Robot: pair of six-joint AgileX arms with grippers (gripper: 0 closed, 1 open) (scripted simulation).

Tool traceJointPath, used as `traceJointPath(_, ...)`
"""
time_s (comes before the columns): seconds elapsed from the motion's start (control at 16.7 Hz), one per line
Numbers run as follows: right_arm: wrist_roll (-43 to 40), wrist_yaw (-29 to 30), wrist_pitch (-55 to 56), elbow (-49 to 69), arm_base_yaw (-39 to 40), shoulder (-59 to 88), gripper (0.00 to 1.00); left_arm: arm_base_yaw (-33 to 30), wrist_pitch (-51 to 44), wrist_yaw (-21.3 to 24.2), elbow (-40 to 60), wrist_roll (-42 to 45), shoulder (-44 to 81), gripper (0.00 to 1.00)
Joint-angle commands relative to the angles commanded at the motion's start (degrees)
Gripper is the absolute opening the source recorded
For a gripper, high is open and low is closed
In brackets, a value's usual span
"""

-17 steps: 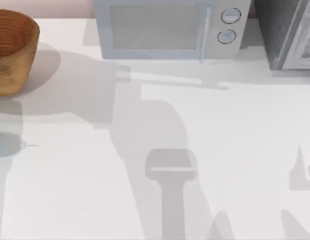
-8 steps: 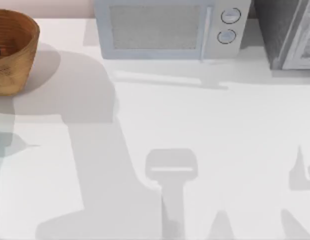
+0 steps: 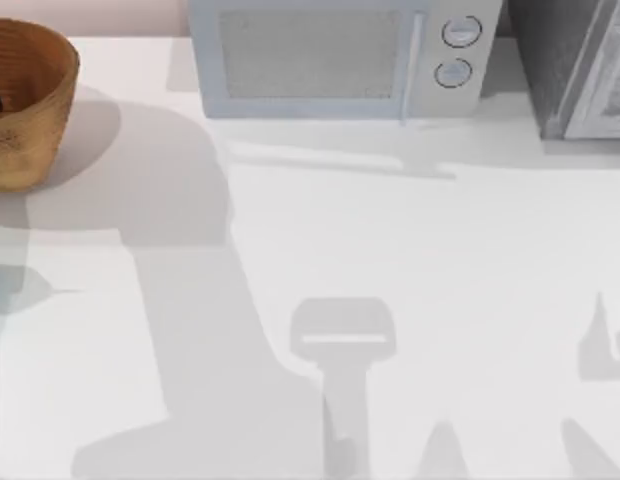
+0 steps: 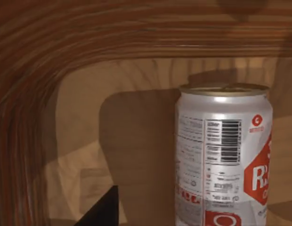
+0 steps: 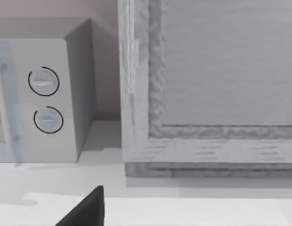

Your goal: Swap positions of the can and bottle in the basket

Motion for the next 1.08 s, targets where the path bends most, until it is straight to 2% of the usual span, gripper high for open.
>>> traceJointPath(0.42,0.0,0.0,0.0,0.0,0.0,0.0,1.0,-1.2,10.31,-0.16,-9.75,-1.32,0.25,1.0)
traceJointPath(0.78,0.0,0.0,0.0,0.0,0.0,0.0,1.0,-1.36,11.71,-0.18,-11.07,-1.49,0.28,1.0)
traceJointPath(1.08,0.0,0.0,0.0,0.0,0.0,0.0,1.0,-1.36,11.71,-0.18,-11.07,-1.49,0.28,0.62)
